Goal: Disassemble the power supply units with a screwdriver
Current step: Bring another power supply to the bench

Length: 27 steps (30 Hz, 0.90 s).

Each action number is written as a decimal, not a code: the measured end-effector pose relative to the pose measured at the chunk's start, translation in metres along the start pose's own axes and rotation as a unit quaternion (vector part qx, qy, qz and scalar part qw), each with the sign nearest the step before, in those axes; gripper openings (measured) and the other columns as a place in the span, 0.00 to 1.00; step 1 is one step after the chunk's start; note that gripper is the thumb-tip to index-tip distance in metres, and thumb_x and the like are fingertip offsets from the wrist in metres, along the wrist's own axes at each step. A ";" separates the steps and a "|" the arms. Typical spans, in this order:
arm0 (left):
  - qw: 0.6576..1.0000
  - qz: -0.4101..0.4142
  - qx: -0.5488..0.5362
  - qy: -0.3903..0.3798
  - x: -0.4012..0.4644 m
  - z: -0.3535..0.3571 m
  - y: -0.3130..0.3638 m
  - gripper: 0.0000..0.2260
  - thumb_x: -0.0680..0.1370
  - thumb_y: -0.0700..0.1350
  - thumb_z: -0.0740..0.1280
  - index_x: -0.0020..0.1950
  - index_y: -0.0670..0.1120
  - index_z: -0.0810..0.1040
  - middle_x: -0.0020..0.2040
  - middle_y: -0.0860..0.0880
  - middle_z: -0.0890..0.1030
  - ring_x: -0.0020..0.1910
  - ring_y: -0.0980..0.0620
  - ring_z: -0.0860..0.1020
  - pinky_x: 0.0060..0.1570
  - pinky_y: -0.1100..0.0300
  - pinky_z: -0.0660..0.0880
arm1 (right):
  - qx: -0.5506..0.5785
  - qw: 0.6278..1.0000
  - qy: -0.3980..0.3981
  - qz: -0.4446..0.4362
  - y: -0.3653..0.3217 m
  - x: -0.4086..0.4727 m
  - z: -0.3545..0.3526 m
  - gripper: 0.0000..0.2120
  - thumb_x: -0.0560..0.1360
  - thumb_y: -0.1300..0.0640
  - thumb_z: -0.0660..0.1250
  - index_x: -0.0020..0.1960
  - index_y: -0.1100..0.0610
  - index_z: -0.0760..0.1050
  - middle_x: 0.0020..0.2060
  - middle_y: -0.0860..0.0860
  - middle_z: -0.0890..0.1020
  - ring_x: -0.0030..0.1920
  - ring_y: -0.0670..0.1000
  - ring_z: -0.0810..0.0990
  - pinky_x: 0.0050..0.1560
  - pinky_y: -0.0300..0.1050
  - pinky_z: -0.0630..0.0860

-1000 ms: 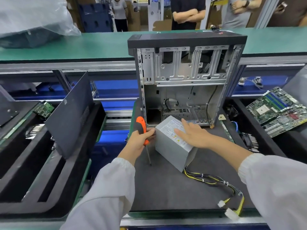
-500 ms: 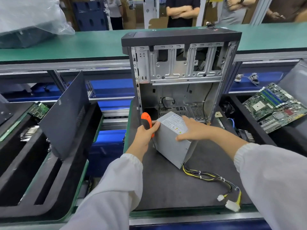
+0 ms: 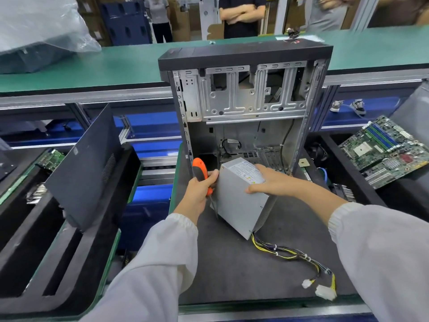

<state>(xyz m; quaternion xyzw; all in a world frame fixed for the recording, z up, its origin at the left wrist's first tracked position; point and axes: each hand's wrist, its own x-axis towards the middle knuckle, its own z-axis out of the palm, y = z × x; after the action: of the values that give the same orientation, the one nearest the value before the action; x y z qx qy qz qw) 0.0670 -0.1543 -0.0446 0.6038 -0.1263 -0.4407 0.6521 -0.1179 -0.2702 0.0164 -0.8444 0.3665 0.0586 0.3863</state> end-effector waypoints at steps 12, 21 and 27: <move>0.997 -0.074 -0.005 0.021 -0.010 -0.029 0.000 0.12 0.78 0.42 0.69 0.58 0.35 0.77 0.52 0.37 0.81 0.45 0.45 0.83 0.39 0.57 0.82 | 0.156 0.986 -0.030 0.051 0.015 0.001 -0.014 0.43 0.65 0.19 0.44 0.76 0.37 0.50 0.76 0.38 0.53 0.76 0.45 0.51 0.72 0.49 0.46; 0.988 -0.150 0.016 -0.012 -0.017 -0.019 -0.007 0.09 0.77 0.37 0.70 0.55 0.38 0.75 0.45 0.38 0.83 0.42 0.43 0.83 0.35 0.53 0.83 | 0.178 0.982 -0.019 0.064 0.027 0.011 -0.019 0.42 0.67 0.21 0.43 0.77 0.40 0.52 0.74 0.38 0.57 0.75 0.46 0.54 0.73 0.49 0.48; 0.983 -0.184 0.018 -0.013 -0.013 -0.014 -0.009 0.07 0.76 0.33 0.68 0.54 0.34 0.78 0.40 0.38 0.84 0.37 0.44 0.84 0.31 0.56 0.81 | 0.104 0.993 -0.037 0.038 0.027 0.012 -0.024 0.36 0.64 0.24 0.61 0.65 0.43 0.69 0.59 0.39 0.77 0.57 0.40 0.76 0.54 0.40 0.69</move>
<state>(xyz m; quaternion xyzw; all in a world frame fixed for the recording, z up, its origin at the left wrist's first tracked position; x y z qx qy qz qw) 0.0656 -0.1340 -0.0511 0.6223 -0.0294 -0.5588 0.5473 -0.1319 -0.3052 0.0119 -0.7826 0.3878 0.0657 0.4826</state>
